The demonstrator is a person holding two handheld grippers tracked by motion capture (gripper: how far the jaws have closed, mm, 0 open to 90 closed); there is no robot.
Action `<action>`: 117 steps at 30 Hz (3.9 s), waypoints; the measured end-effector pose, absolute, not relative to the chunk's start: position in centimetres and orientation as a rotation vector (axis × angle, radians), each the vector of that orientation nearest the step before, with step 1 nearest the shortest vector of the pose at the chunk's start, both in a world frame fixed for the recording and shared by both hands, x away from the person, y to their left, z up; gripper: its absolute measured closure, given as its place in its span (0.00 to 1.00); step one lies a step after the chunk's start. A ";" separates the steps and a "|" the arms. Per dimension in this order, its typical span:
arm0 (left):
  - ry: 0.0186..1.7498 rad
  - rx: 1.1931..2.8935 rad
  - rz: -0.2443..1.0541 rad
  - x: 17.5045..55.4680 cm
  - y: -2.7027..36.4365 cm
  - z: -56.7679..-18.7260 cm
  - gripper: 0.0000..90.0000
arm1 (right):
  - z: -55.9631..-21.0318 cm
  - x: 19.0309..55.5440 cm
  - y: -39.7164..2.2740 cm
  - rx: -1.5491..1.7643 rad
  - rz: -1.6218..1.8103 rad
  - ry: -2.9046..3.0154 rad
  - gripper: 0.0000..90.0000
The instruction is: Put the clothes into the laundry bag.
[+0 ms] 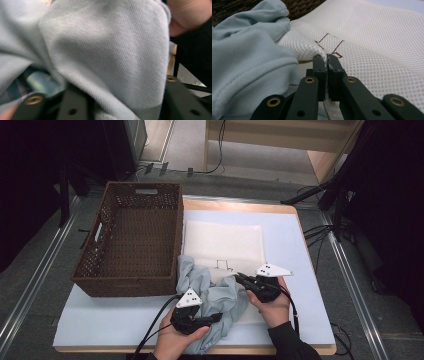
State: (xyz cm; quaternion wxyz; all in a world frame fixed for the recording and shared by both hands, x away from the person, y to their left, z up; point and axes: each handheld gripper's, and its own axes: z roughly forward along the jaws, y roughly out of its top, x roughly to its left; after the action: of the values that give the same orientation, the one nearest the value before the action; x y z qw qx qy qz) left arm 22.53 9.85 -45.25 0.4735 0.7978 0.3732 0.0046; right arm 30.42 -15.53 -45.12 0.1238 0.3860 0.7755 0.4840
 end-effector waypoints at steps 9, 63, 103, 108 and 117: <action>0.904 1.950 0.031 23.8 8.1 -44.3 0.53 | -44.9 30.3 -15.4 1.118 1.430 2.265 0.98; 1.184 1.991 0.349 24.5 11.6 -45.3 0.69 | -44.6 29.5 -15.0 1.097 1.467 2.299 0.98; 1.073 1.914 0.387 24.2 12.1 -43.2 0.57 | -44.5 29.3 -14.8 1.075 1.475 2.314 0.99; 1.106 1.949 0.395 24.4 12.1 -44.3 0.49 | -44.6 29.3 -14.8 1.077 1.471 2.320 0.99; 1.186 1.951 0.253 26.7 10.2 -45.7 0.88 | -44.6 29.3 -14.8 1.067 1.479 2.323 0.99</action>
State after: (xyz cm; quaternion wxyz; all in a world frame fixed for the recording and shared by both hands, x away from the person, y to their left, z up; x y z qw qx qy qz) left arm 26.68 10.17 -45.66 0.4099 0.7747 0.4708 0.1004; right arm 29.32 -14.76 -44.59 0.0938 0.3598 0.7831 0.4985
